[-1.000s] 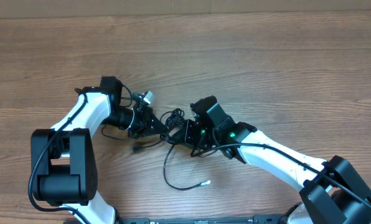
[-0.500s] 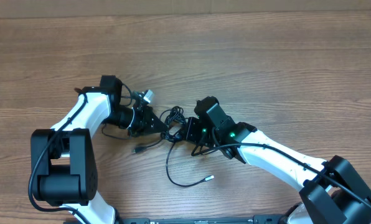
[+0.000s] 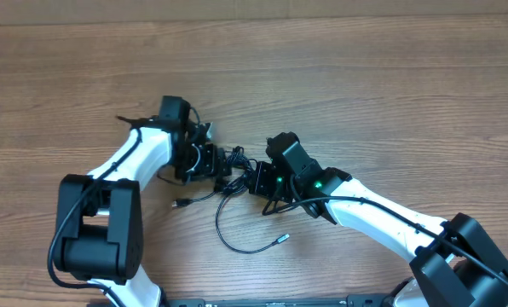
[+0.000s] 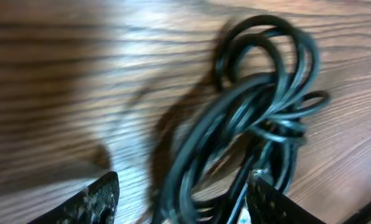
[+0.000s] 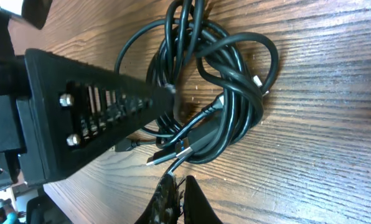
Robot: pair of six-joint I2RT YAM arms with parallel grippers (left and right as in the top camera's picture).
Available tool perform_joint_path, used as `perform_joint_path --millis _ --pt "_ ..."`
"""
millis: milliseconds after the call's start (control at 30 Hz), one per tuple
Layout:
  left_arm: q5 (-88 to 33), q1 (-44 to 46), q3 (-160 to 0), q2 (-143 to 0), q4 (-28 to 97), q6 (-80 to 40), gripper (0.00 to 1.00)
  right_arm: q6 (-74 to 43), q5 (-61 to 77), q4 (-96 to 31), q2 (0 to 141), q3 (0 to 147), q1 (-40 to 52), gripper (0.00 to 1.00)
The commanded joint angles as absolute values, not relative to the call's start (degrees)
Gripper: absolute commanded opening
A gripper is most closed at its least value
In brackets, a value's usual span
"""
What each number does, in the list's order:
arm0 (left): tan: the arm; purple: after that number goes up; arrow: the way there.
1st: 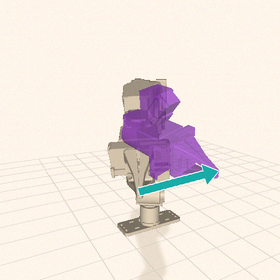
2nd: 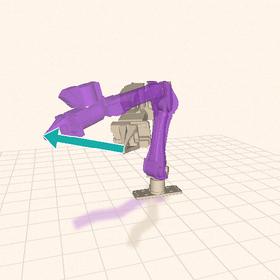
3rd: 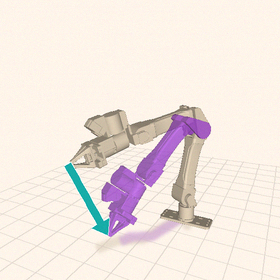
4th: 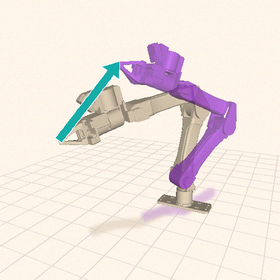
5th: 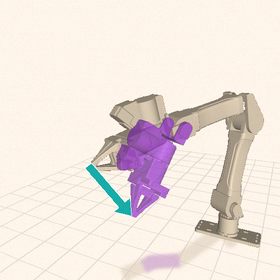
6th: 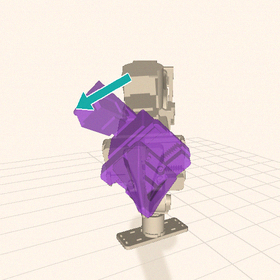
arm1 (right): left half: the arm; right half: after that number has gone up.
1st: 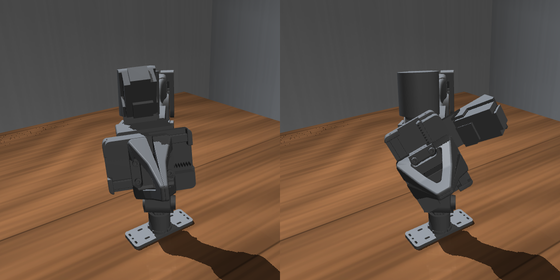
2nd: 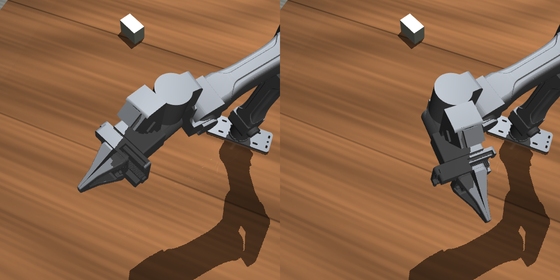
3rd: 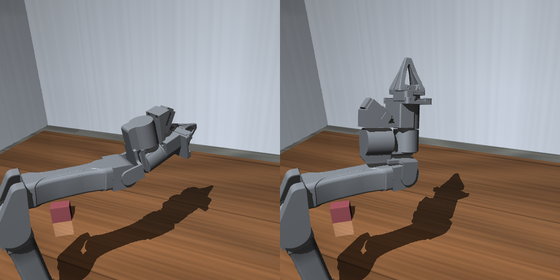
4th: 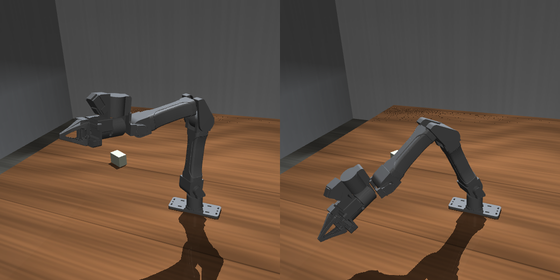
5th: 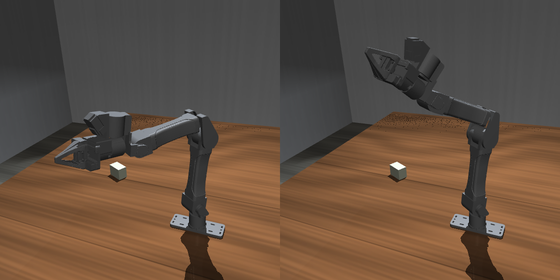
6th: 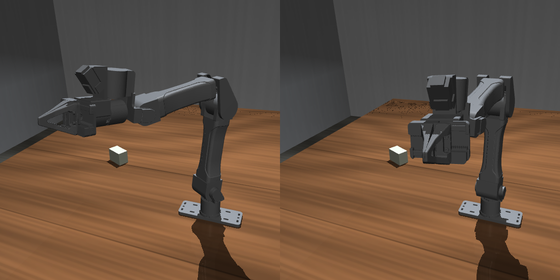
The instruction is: Untangle cables
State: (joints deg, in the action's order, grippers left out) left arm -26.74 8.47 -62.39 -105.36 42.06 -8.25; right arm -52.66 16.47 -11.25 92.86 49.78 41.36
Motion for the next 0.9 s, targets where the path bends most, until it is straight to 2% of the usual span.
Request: perform_joint_path --millis 0,67,100,200,300,367,500,567,733,867 --pt "-19.0 11.2 -62.7 -106.1 40.5 -14.7 0.65 -52.3 16.8 -11.8 92.5 50.3 41.6 0.04" --pt "-18.5 11.7 -62.7 -106.3 40.0 -15.5 0.61 -52.3 16.8 -12.4 92.5 50.3 41.6 0.05" --pt "-18.9 11.9 -62.7 -106.9 39.7 -15.5 0.5 -52.3 16.8 -12.3 92.5 50.3 41.6 0.05" --pt "-19.1 11.9 -62.7 -108.5 39.8 -16.3 0.04 -52.3 16.8 -12.4 92.5 50.3 41.6 0.07" --pt "-23.5 11.5 -63.2 -108.2 42.7 -12.7 0.04 -52.1 17.1 -12.4 92.5 50.3 41.6 0.08" --pt "-28.2 9.8 -65.4 -108.1 47.9 -7.6 0.04 -47.1 23.9 -9.6 92.5 50.3 41.1 0.07" --pt "-30.0 5.5 -66.6 -108.1 52.0 -10.4 0.04 -47.0 34.3 -1.7 92.5 50.3 40.7 0.09" --pt "-33.6 4.8 -66.6 -108.1 52.2 -12.4 0.04 -51.0 34.2 -2.1 92.5 50.3 41.2 0.05" --pt "-42.1 5.0 -66.6 -108.1 53.8 -12.4 0.04 -51.2 30.3 -2.2 92.5 50.3 44.9 0.04" --pt "-42.1 4.9 -66.6 -108.1 53.8 -12.4 0.04 -53.6 28.1 -1.9 92.5 50.3 46.6 0.04"
